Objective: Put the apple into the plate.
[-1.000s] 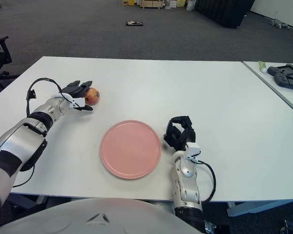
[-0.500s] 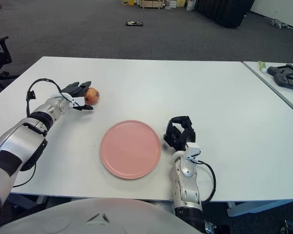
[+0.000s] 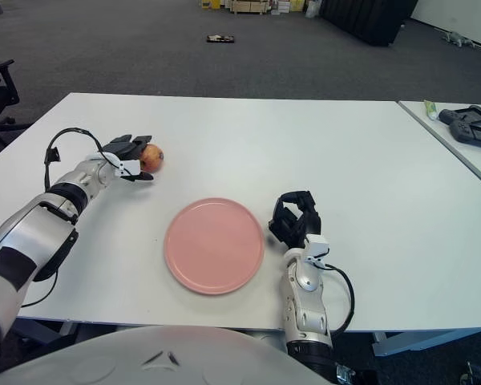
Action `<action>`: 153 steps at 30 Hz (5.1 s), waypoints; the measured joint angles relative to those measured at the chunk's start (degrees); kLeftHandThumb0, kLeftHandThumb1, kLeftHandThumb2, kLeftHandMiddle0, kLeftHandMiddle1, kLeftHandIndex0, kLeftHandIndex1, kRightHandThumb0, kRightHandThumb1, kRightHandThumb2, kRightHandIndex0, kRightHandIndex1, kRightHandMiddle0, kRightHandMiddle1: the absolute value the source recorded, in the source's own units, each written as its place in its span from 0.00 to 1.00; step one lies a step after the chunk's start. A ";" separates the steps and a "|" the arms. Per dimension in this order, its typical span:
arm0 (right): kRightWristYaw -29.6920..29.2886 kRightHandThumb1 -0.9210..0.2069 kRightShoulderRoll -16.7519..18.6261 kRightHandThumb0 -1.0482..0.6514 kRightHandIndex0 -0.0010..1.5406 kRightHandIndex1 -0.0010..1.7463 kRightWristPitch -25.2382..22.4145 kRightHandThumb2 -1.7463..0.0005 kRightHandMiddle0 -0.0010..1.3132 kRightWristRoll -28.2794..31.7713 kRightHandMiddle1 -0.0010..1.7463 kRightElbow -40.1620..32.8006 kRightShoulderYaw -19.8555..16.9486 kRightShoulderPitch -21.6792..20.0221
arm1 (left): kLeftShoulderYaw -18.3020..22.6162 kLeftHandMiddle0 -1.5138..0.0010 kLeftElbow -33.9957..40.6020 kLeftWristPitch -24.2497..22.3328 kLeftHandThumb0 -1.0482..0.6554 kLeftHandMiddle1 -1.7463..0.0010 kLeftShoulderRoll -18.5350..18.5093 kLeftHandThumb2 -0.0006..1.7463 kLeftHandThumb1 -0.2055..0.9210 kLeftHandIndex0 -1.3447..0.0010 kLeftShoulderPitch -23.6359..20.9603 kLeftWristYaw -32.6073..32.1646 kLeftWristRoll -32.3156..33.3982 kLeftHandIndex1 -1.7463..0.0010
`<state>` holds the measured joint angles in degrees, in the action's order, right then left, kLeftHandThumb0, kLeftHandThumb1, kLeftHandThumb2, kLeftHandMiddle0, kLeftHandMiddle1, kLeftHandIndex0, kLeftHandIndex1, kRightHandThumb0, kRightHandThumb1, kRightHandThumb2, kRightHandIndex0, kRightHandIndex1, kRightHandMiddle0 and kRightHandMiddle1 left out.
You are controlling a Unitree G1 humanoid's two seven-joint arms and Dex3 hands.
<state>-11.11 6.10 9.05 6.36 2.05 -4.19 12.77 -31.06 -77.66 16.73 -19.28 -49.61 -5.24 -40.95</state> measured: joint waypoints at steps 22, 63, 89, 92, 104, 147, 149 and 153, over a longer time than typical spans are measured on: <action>-0.99 0.33 0.02 0.38 0.64 1.00 0.28 0.41 0.33 -0.08 1.00 0.09 0.30 -0.05 | -5.62 1.00 -0.01 2.31 0.10 0.62 1.64 0.22 0.91 1.00 -2.48 -0.79 -5.25 0.59; -0.22 0.34 0.00 0.37 0.63 1.00 2.34 0.40 0.33 1.42 1.00 0.94 -0.11 0.14 | -4.40 0.31 -0.32 1.82 0.45 0.00 1.80 0.64 0.48 0.45 -3.87 -0.62 -4.06 0.00; 0.93 0.34 -0.05 0.37 0.64 1.00 3.02 0.40 0.34 1.52 1.00 1.32 -0.63 0.21 | 0.54 0.15 -0.04 1.18 0.56 0.00 1.76 0.79 0.45 0.23 -2.42 -2.45 1.07 0.00; 0.93 0.34 -0.04 0.37 0.64 1.00 3.02 0.40 0.34 1.54 1.00 1.32 -0.66 0.21 | 2.68 0.14 0.04 1.20 0.57 0.00 1.75 0.80 0.44 0.20 -2.39 -0.30 3.60 0.00; 0.78 0.33 -0.03 0.37 0.63 1.00 2.78 0.41 0.33 1.58 1.00 1.31 -0.74 0.21 | 9.71 0.11 0.50 2.25 0.59 0.00 1.87 0.83 0.40 0.15 -1.63 7.13 11.22 0.00; -0.42 0.32 -0.01 0.38 0.63 1.00 1.92 0.42 0.32 1.16 1.00 1.29 -0.58 0.00 | 23.62 0.11 12.58 10.70 0.59 0.00 0.72 0.84 0.40 0.15 2.31 18.89 26.24 0.00; -0.55 0.32 -0.01 0.38 0.63 1.00 1.60 0.42 0.32 1.16 1.00 1.21 -0.59 -0.05 | 24.08 0.11 15.34 12.27 0.59 0.00 0.59 0.84 0.40 0.15 2.98 19.55 27.23 0.00; -0.60 0.31 -0.01 0.38 0.63 1.00 1.10 0.42 0.32 1.16 1.00 1.08 -0.55 -0.19 | 24.35 0.11 20.09 14.54 0.59 0.00 0.24 0.84 0.40 0.15 4.16 20.32 28.05 0.00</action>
<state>-11.71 6.08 10.15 7.52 3.13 -4.74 12.58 -6.71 -57.57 31.27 -19.04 -45.45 15.08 -12.90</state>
